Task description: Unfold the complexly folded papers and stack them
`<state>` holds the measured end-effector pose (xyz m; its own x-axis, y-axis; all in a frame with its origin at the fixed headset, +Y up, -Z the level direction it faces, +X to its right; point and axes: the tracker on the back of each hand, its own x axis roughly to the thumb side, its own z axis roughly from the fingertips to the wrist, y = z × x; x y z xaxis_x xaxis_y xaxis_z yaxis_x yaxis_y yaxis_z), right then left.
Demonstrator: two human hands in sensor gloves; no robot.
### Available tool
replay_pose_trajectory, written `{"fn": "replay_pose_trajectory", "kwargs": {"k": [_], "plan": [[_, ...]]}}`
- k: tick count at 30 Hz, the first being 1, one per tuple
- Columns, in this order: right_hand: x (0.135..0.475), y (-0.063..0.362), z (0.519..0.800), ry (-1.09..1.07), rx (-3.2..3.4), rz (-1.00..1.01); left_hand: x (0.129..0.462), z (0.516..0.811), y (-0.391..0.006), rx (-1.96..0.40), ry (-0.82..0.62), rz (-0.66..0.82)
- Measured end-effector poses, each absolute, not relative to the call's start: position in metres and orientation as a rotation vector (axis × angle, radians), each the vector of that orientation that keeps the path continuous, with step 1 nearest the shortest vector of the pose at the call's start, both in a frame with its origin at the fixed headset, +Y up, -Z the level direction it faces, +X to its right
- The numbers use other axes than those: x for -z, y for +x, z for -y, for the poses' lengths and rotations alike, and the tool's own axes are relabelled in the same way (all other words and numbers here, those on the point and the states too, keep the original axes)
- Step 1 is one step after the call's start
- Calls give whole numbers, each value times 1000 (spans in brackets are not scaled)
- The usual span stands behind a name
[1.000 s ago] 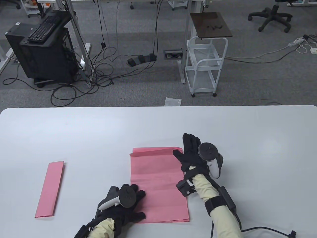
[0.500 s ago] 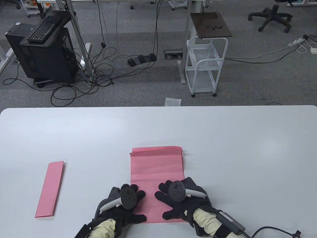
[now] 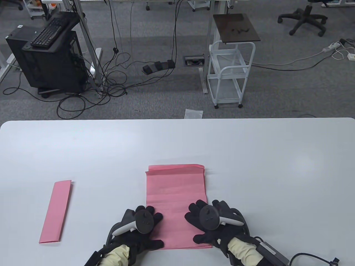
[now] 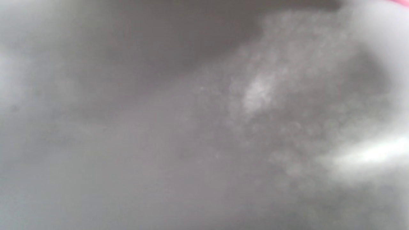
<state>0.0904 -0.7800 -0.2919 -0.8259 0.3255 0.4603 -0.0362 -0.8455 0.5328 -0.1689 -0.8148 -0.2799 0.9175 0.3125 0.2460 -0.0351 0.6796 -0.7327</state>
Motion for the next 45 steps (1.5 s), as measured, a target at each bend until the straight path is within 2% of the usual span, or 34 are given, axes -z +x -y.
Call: {"fn": "replay_pose_trajectory", "kwargs": {"k": [5, 9, 10, 13, 15, 18, 20, 23, 26, 29, 34, 41, 45], "plan": [[314, 63, 797, 803, -2667, -875, 280, 815, -169, -205, -811, 375], [345, 89, 799, 577, -2661, -866, 280, 815, -168, -209, -814, 379], [359, 106, 799, 447, -2664, -842, 280, 815, -168, -210, -814, 379], [374, 130, 801, 261, -2594, -844, 280, 815, -168, -208, -812, 379], [376, 135, 801, 233, -2582, -842, 280, 814, -168, -208, -811, 379], [374, 130, 797, 256, -2648, -776, 280, 814, -168, -207, -810, 378], [374, 125, 793, 291, -2649, -820, 280, 814, -168, -204, -808, 377], [362, 108, 785, 476, -2655, -749, 280, 814, -168, -203, -806, 376], [346, 77, 784, 717, -2662, -865, 280, 814, -168, -205, -809, 377], [352, 60, 787, 794, -2701, -940, 280, 814, -168, -205, -810, 377], [397, 61, 802, 582, -2649, -1052, 280, 814, -168, -206, -810, 379], [454, 98, 805, 161, -2550, -947, 280, 814, -168, -204, -807, 380], [462, 109, 805, 71, -2517, -921, 280, 813, -168, -203, -806, 379]]}}
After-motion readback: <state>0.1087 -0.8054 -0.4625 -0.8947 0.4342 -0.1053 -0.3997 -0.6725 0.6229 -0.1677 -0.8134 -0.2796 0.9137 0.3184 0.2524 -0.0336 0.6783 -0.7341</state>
